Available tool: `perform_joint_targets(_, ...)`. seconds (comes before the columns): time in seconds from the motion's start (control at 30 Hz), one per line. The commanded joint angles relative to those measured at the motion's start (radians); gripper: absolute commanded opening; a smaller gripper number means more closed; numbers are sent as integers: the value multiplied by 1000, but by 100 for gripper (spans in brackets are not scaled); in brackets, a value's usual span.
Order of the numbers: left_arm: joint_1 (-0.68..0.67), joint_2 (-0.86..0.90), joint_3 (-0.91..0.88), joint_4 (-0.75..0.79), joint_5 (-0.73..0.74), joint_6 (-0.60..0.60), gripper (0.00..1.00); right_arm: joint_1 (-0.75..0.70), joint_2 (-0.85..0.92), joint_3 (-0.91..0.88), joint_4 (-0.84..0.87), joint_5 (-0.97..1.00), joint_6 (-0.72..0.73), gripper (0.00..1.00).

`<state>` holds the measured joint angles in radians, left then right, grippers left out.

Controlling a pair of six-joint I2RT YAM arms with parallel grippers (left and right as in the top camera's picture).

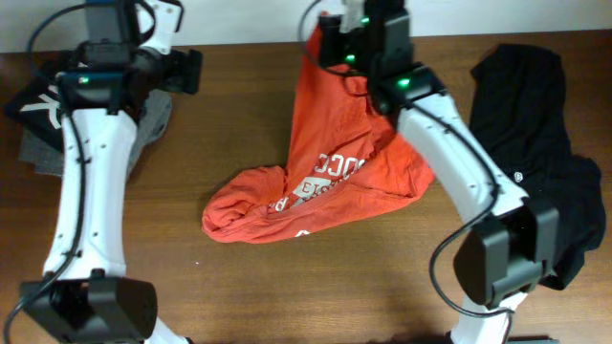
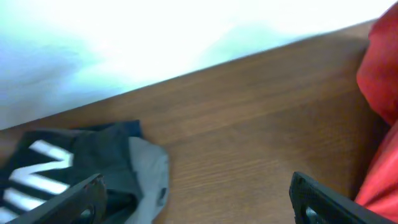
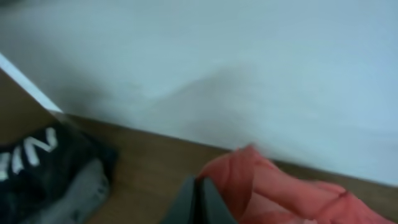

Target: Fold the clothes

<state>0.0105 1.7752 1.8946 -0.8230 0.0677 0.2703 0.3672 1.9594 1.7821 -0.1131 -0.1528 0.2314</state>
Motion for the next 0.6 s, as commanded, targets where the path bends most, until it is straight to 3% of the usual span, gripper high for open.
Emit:
perform_joint_targets(0.0, 48, -64, 23, -1, -9, 15, 93, 41, 66, 8, 66, 45, 57, 4)
perform_joint_targets(0.33, 79, -78, 23, -2, -8, 15, 93, 139, 209, 8, 225, 27, 118, 4)
perform_joint_targets(0.4, 78, -78, 23, -2, -8, 15, 94, 148, 209, 11, 205, 2, 103, 9)
perform_joint_targets(0.43, 78, -78, 23, -2, -8, 15, 94, 150, 207, 23, 182, -17, 86, 15)
perform_joint_targets(0.5, 78, -78, 23, -5, -7, 15, 93, 140, 205, 114, 11, -85, 29, 78)
perform_joint_targets(0.53, 78, -78, 23, -6, -5, 15, 93, 134, 205, 169, -91, -108, -5, 99)
perform_joint_targets(0.57, 77, -78, 23, -8, -5, 15, 94, 128, 205, 228, -204, -121, -40, 99)
